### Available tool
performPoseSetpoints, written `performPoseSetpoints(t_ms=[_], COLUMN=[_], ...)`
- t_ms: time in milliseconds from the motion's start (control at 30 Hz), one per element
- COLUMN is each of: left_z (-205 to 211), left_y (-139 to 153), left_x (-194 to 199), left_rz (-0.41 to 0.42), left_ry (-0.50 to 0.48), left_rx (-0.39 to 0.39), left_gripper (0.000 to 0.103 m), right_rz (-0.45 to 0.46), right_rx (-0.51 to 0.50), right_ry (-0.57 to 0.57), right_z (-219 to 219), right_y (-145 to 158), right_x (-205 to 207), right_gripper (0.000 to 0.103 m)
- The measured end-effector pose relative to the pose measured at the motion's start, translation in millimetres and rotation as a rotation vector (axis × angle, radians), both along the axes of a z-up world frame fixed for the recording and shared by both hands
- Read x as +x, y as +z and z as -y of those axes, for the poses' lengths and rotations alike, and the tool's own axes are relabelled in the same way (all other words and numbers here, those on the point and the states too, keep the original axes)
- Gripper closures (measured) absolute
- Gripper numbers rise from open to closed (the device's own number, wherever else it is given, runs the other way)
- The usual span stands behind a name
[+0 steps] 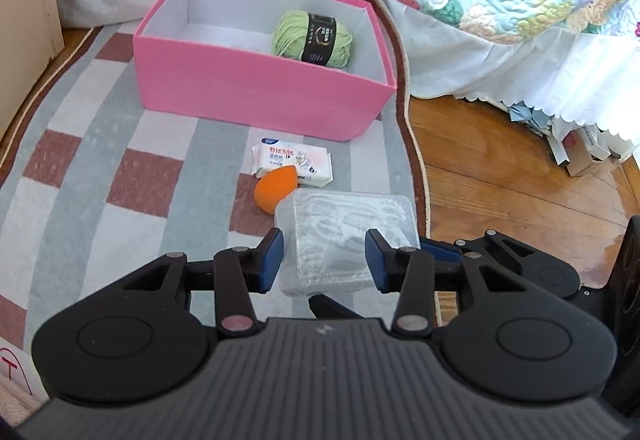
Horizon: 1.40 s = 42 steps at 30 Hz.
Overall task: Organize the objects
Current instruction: 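Lift the floss-pick box with the left gripper, then carry the floss-pick box with the left gripper over the pink box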
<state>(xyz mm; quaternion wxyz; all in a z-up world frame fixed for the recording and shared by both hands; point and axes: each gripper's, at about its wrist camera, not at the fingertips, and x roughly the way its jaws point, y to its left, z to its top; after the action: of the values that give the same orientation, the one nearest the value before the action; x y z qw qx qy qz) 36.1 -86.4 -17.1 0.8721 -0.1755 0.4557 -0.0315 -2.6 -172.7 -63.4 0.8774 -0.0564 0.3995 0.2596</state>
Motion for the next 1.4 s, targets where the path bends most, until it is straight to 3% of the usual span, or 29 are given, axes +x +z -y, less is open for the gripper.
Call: performPoseSetpoints(t_ms=[300,500,800,1033,1400], left_z=[-1,-14,-41,-57,-79], left_y=[15,27,44,67,85], left_x=[-5,-8,-2,14,65], left_rz=[0.033,0.092,0.125,0.163,0.178], left_ry=[-0.009,-0.024,-0.027,-0.066,-0.11], left_rx=[-0.009,-0.056,-0.082,-0.056,-0.12], left_gripper=[0.061,0.061,0.061,0.061,0.06], right_rz=[0.021,0.113,0.153,0.213,0.225], right_rx=[-0.028,-0.088,-0.129,-0.216,-0.292], right_ry=[-0.008,0.019,0.053,0.063,0.077], right_z=[-3,-11,-32,-53,-62], right_y=[19,35,60,80,109], right_x=[-6,-11,-1,12,56], right_gripper=[0.022,0.021,0.025,0.03,0.033])
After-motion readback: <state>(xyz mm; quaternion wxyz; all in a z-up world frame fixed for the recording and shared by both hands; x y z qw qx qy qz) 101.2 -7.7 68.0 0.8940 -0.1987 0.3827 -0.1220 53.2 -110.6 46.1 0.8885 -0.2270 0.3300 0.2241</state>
